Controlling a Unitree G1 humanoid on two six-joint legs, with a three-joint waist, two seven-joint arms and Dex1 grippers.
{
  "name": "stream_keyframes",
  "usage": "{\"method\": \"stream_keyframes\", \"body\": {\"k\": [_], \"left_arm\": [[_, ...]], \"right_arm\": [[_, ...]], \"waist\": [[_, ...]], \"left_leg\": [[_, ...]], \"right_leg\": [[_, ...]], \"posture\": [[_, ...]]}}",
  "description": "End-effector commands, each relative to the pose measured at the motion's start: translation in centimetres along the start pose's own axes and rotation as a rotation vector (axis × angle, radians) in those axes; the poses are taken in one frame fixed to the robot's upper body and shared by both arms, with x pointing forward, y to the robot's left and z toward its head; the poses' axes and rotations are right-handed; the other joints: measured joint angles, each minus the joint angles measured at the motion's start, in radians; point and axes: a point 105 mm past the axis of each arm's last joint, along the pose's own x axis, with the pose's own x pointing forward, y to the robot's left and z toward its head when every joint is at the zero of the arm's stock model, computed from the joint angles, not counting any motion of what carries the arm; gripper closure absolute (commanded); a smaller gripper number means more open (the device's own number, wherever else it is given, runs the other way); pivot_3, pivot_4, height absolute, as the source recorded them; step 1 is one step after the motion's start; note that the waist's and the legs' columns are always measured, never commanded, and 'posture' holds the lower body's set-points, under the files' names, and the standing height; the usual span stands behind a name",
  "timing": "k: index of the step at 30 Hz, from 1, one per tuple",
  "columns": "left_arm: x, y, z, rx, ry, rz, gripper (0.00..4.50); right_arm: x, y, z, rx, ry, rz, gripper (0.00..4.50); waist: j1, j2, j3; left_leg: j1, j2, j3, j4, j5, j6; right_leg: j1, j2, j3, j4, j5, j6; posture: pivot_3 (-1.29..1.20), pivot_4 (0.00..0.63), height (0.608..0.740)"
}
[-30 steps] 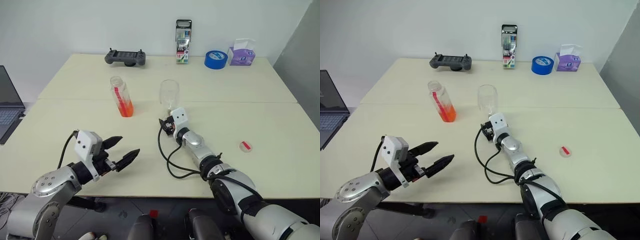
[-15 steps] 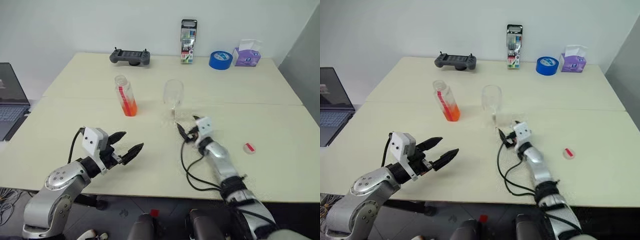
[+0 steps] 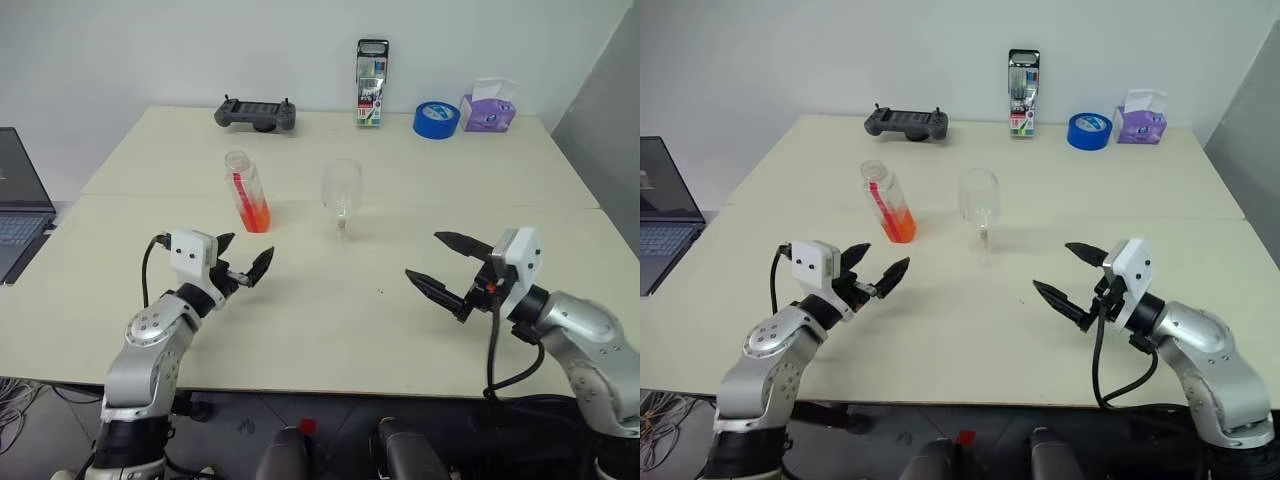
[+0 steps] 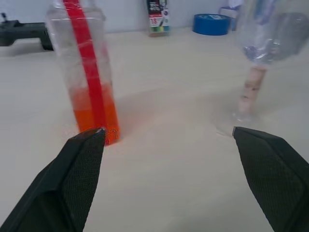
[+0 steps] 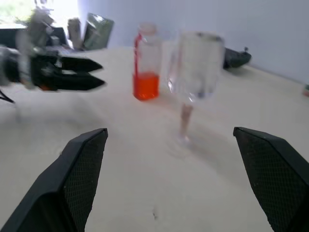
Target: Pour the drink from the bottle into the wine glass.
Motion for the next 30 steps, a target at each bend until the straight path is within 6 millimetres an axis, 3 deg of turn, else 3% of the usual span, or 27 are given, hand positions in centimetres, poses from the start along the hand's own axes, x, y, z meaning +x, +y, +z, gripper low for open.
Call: {"method": "stream_keyframes", "body": {"k": [1, 12, 21, 30], "left_arm": [[0.9, 0.8, 1.0, 0.021, -0.063, 0.075, 0.0], [3.6, 1.8, 2.6, 0.036, -0.118, 0.097, 0.0], [5.8, 1.5, 4.0, 0.042, -0.162, 0.08, 0.0], [7.7, 1.5, 4.2, 0.038, -0.174, 0.088, 0.0]], "right_arm": [[-0.2, 1.0, 1.6, -0.014, -0.015, 0.062, 0.05], [1.5, 1.9, 3.4, 0.006, -0.036, 0.138, 0.05], [1.4, 2.2, 3.7, 0.013, -0.047, 0.137, 0.05], [1.5, 1.8, 3.7, 0.016, -0.037, 0.101, 0.05]], "waist": [[0.001, -0.002, 0.001], [0.002, -0.003, 0.001], [0.002, -0.004, 0.001], [0.003, -0.004, 0.001]], "left_leg": [[-0.001, 0.0, 0.0, 0.0, 0.0, 0.0], [-0.004, -0.001, 0.0, 0.002, 0.0, 0.0], [-0.005, -0.001, -0.001, 0.001, 0.0, 0.0], [-0.005, -0.001, -0.001, 0.002, 0.0, 0.0]], "right_leg": [[0.0, 0.0, 0.0, 0.0, 0.0, 0.0], [-0.001, -0.002, -0.001, -0.001, 0.001, 0.002], [-0.002, -0.002, -0.002, -0.001, 0.001, 0.001], [-0.002, -0.002, -0.003, 0.0, 0.001, 0.002]], "posture": [[0.0, 0.15, 0.74], [0.0, 0.15, 0.74], [0.0, 0.15, 0.74], [0.0, 0.15, 0.74]]}}
